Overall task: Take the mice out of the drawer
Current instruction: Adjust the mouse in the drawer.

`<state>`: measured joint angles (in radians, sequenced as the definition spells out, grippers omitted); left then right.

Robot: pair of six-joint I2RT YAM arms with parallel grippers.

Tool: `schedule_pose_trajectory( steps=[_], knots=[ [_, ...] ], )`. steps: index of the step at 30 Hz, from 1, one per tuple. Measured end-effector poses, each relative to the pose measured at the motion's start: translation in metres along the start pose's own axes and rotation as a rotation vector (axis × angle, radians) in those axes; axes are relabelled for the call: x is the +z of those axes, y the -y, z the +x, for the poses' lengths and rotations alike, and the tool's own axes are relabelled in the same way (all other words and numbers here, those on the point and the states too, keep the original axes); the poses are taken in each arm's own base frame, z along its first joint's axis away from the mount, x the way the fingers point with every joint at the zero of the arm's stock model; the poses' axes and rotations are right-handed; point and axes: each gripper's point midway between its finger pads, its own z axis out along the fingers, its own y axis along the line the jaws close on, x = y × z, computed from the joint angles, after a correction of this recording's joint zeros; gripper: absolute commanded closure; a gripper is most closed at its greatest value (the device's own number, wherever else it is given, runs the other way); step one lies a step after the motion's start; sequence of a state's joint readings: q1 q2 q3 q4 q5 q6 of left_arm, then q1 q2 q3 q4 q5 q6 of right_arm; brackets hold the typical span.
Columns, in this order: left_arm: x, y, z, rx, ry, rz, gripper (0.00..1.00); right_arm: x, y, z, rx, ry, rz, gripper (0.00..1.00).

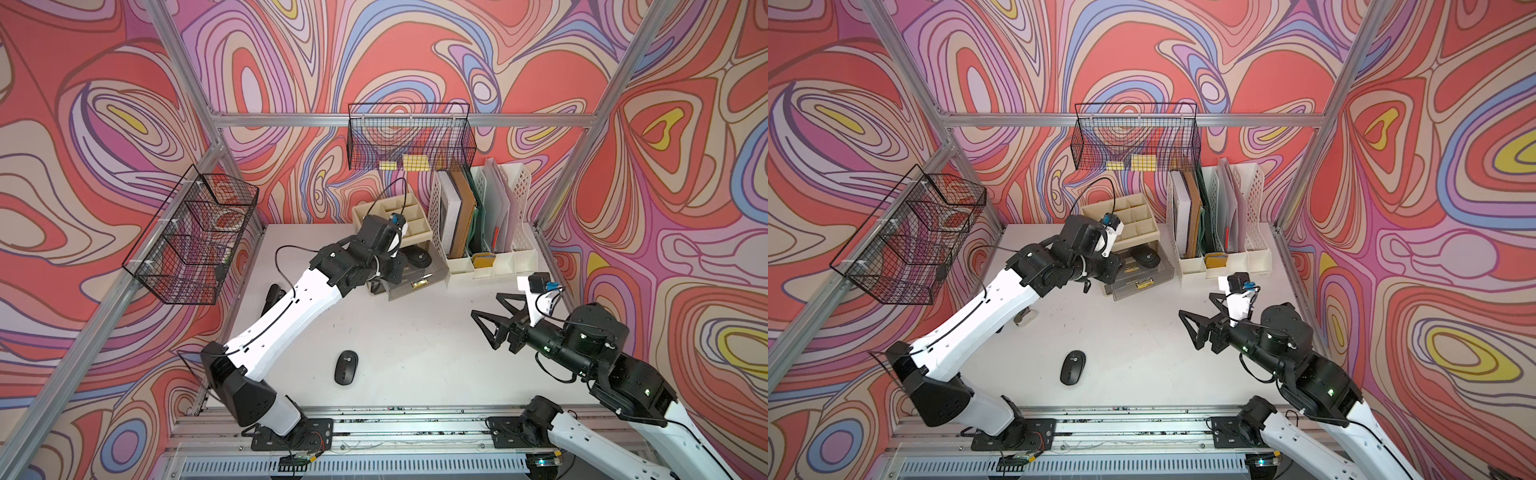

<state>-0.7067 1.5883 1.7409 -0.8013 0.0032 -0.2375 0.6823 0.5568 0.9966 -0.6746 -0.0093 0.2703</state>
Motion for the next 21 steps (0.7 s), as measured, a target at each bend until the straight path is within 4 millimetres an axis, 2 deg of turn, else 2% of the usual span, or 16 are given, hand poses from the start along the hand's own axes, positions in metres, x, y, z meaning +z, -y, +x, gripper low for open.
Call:
schedule_pose_trajectory(
  steps=[3, 8, 15, 21],
  knots=[
    [0.019, 0.009, -0.011, 0.031, -0.011, 0.032, 1.00, -0.007, 0.006, -0.001, 0.000, 0.014, 0.032, 0.02],
    [0.051, 0.017, -0.023, 0.088, -0.028, 0.055, 1.00, -0.013, 0.013, 0.002, 0.001, 0.012, 0.069, 0.02],
    [0.093, 0.017, -0.014, 0.168, -0.088, 0.052, 1.00, -0.016, 0.018, 0.004, 0.000, 0.013, 0.094, 0.02],
    [0.111, 0.014, -0.013, 0.240, -0.078, 0.036, 1.00, -0.015, 0.019, 0.006, 0.000, 0.003, 0.100, 0.02]
  ],
)
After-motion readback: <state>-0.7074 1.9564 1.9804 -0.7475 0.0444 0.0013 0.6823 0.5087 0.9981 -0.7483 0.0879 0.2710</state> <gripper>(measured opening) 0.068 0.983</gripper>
